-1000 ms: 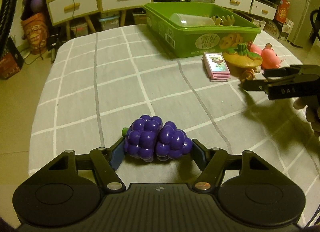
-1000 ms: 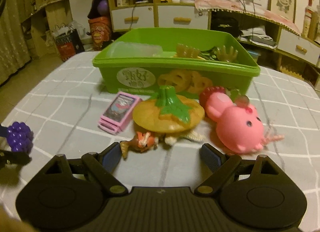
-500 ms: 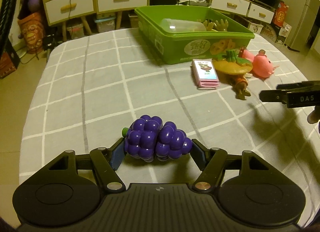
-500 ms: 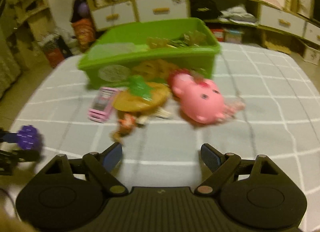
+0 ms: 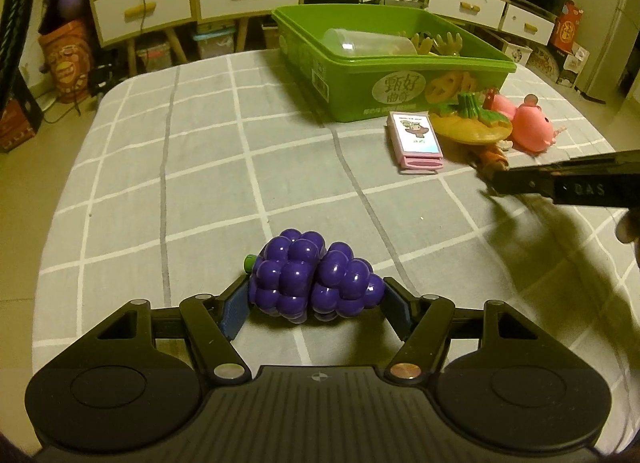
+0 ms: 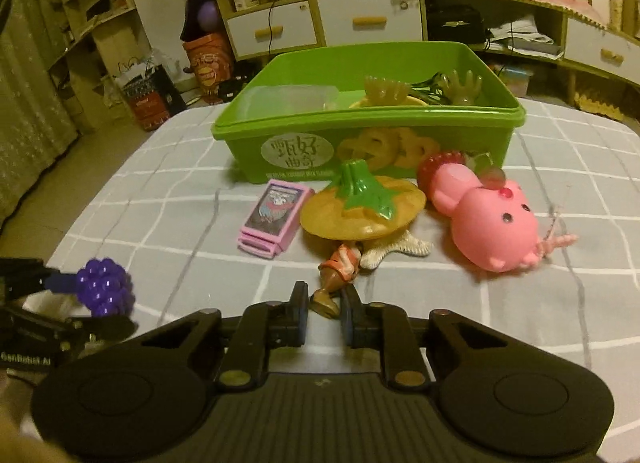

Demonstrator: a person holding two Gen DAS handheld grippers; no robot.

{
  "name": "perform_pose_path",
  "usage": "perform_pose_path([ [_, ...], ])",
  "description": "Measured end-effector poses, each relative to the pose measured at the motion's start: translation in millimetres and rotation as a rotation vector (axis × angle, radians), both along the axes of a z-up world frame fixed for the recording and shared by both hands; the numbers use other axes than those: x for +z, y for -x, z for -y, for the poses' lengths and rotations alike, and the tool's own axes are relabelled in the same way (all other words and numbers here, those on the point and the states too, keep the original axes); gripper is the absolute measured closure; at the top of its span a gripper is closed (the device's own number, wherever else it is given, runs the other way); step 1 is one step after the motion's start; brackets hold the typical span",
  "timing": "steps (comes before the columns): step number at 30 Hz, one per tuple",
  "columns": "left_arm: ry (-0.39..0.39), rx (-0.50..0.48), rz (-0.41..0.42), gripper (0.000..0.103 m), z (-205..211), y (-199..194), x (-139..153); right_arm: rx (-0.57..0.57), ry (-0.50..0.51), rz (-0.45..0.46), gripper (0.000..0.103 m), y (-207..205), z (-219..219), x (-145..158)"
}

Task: Organize rigid objects
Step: 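Grasp small orange figure with right tool while left tool lifts the grapes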

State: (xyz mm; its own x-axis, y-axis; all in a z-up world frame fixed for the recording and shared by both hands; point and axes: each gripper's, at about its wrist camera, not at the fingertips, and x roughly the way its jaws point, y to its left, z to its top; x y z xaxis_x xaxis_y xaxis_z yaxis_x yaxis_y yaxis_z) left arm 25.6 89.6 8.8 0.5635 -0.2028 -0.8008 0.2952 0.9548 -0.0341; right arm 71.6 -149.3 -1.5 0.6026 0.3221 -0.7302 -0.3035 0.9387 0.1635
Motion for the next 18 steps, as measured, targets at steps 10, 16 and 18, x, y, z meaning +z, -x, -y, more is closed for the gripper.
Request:
perform_pose_path([
  [10, 0.039, -0.009, 0.01, 0.031, 11, 1, 0, -0.04, 0.005, -0.102, 0.103, 11, 30, 8],
  [16, 0.048, -0.017, 0.032, 0.031, 19, 2, -3, -0.068, -0.036, -0.106, 0.096, 7, 32, 6],
  [18, 0.043, -0.016, 0.042, 0.03, 21, 2, -4, -0.081, -0.046, -0.102, 0.095, 3, 30, 4],
])
